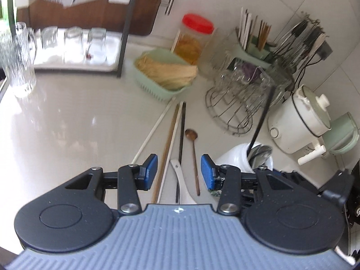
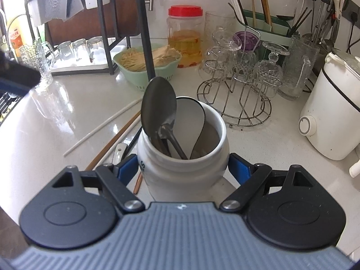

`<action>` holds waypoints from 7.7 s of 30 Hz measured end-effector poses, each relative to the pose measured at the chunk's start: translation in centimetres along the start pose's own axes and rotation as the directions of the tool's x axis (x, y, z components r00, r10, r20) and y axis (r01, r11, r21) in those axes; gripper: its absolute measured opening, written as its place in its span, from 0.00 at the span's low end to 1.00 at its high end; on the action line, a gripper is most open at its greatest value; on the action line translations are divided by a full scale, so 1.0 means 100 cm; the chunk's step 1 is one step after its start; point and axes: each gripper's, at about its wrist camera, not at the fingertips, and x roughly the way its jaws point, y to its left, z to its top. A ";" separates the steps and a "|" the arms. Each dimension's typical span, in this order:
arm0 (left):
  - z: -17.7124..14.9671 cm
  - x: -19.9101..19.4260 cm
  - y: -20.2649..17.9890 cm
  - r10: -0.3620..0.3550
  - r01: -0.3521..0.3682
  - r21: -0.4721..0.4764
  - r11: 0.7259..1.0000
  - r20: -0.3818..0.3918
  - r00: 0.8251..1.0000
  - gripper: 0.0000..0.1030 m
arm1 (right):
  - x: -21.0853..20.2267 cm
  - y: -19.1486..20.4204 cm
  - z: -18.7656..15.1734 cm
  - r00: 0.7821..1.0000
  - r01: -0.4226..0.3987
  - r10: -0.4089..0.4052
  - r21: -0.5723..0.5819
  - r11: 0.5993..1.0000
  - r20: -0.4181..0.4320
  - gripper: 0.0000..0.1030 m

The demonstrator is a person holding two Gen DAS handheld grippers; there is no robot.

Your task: Organize utensils

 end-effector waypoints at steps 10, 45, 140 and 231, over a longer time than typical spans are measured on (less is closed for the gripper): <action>-0.012 0.035 0.003 0.002 -0.003 -0.020 1.000 -0.067 0.998 0.47 | 0.001 0.001 0.001 1.000 0.004 -0.004 0.000 1.000 -0.010 0.86; -0.012 0.165 -0.024 0.129 -0.118 0.067 0.991 -0.206 0.970 0.35 | 0.002 -0.002 -0.007 1.000 -0.007 0.007 0.014 1.000 -0.018 0.84; 0.064 0.225 -0.021 0.052 -0.037 0.087 0.996 -0.182 0.982 0.29 | 0.023 -0.021 0.012 1.000 -0.010 0.009 0.065 0.998 0.009 0.88; 0.064 -0.050 -0.147 -0.194 0.135 0.340 0.931 0.144 0.970 0.04 | 0.014 -0.018 -0.002 0.997 -0.038 0.038 0.006 0.999 0.074 0.88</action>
